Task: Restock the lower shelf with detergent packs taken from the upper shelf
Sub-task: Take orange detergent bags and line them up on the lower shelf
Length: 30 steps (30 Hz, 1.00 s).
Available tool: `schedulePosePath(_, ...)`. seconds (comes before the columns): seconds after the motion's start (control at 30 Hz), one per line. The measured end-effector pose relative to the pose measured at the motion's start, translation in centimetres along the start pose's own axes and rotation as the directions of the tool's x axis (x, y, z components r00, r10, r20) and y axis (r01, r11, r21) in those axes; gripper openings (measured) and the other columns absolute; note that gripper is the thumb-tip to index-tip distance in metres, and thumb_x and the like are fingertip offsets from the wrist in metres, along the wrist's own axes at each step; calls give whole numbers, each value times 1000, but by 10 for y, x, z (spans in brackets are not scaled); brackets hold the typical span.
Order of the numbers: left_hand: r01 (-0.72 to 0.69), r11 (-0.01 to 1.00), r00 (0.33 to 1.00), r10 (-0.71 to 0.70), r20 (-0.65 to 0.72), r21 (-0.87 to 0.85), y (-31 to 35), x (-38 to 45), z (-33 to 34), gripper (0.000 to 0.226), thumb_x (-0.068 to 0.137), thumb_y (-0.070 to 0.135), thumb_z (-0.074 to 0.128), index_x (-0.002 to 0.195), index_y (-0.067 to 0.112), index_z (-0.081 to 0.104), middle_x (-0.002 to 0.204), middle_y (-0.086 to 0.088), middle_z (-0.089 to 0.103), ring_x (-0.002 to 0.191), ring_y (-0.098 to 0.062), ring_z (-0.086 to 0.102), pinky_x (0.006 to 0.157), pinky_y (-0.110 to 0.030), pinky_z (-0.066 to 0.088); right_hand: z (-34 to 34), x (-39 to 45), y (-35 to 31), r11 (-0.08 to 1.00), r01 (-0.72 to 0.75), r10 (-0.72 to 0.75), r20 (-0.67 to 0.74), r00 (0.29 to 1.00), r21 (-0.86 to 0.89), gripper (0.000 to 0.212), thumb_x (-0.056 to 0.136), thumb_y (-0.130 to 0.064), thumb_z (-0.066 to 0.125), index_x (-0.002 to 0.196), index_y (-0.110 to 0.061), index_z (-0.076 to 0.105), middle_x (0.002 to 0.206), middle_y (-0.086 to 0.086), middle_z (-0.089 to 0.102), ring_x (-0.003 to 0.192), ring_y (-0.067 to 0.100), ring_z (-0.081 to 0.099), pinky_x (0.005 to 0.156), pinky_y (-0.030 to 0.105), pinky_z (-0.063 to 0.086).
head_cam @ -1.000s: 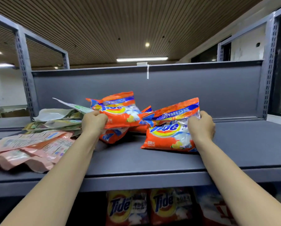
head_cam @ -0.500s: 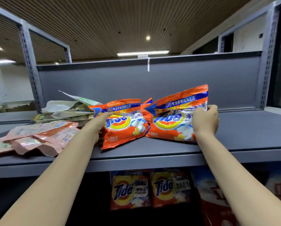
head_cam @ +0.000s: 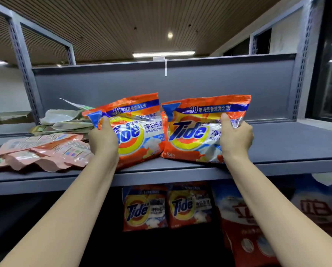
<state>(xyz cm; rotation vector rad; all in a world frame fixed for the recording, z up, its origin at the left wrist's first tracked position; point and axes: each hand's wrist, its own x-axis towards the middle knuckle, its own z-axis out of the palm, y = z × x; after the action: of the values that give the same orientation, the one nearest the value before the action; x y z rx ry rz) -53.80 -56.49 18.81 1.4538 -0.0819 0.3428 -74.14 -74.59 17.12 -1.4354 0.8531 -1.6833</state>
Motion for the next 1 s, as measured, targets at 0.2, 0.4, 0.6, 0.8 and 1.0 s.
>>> schedulePosePath(0.2,-91,993,991,83,-104,-72,9,-35,-39,48,95,50,40,75,9,53,81,-4,60,78,-22,56,74,-32,44,-38,-12,-2,986,-21,29,-48,998,163,30,85,-39,64,61,-23,58,62,-16,61,57,0,59,60,21,43)
schedulePosePath(0.4,0,958,995,-28,-94,-287,-7,-70,-75,34,95,48,45,81,18,45,74,9,52,54,-1,48,53,-18,41,-78,-35,16,964,-29,16,52,999,263,27,84,-36,66,60,-24,61,55,-20,63,53,-6,59,52,17,46)
schedulePosePath(0.6,-122,967,988,98,-117,-224,-53,-108,-108,50,90,50,47,50,22,36,38,16,36,38,2,31,43,-21,28,-118,-62,59,988,-20,3,111,994,155,41,83,-38,65,49,-21,48,44,-17,50,49,2,43,57,30,40)
schedulePosePath(0.8,-154,986,987,151,-54,-63,-116,-136,-125,53,93,47,44,50,22,27,33,15,31,33,0,28,36,-20,25,-135,-91,101,999,-14,22,187,982,-46,51,87,-43,63,57,-4,50,51,1,55,50,10,45,57,32,39)
schedulePosePath(1.0,-81,995,996,78,47,66,-166,-140,-132,54,94,48,42,52,18,25,38,12,31,36,-9,32,47,-26,28,-124,-95,142,950,-309,293,247,924,30,44,86,-41,65,57,-12,51,54,1,52,57,18,48,60,35,42)
